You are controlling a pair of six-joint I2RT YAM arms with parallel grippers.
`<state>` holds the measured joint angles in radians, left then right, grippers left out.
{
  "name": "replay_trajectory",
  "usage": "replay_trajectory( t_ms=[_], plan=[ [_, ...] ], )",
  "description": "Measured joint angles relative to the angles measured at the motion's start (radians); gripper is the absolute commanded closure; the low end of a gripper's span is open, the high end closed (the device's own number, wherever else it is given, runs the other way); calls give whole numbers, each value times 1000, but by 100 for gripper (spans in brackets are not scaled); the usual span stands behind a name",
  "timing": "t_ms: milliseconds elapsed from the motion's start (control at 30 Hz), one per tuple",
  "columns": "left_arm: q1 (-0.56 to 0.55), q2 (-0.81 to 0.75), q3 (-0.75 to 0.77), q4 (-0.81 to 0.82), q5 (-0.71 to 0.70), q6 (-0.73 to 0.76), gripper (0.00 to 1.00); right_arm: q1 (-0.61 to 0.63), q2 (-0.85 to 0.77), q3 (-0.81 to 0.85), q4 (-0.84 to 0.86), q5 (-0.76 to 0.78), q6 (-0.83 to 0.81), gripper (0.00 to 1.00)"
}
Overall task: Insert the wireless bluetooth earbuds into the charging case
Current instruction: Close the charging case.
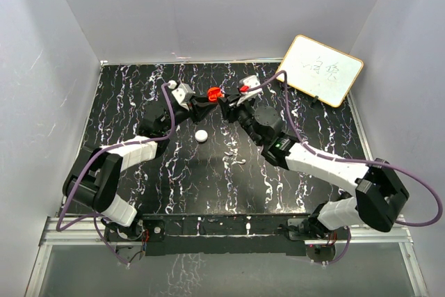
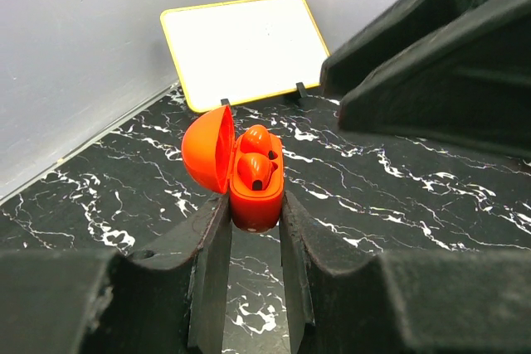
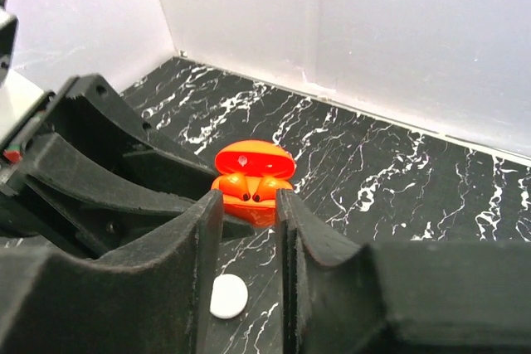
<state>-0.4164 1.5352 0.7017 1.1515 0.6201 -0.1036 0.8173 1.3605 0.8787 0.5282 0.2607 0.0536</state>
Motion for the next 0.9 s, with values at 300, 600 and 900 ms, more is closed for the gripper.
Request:
replay_trajectory(
  t_ms=[300, 600, 900],
  plan=[
    [0, -11, -15, 17, -14, 23, 100, 0, -47, 53, -101, 120, 9, 56],
    [0, 0, -57, 126, 56, 33, 100, -36, 60, 325, -357, 138, 48, 51],
    [0, 14, -61, 156, 109, 89, 100, -89, 262, 709, -713, 50, 124, 50]
  ],
)
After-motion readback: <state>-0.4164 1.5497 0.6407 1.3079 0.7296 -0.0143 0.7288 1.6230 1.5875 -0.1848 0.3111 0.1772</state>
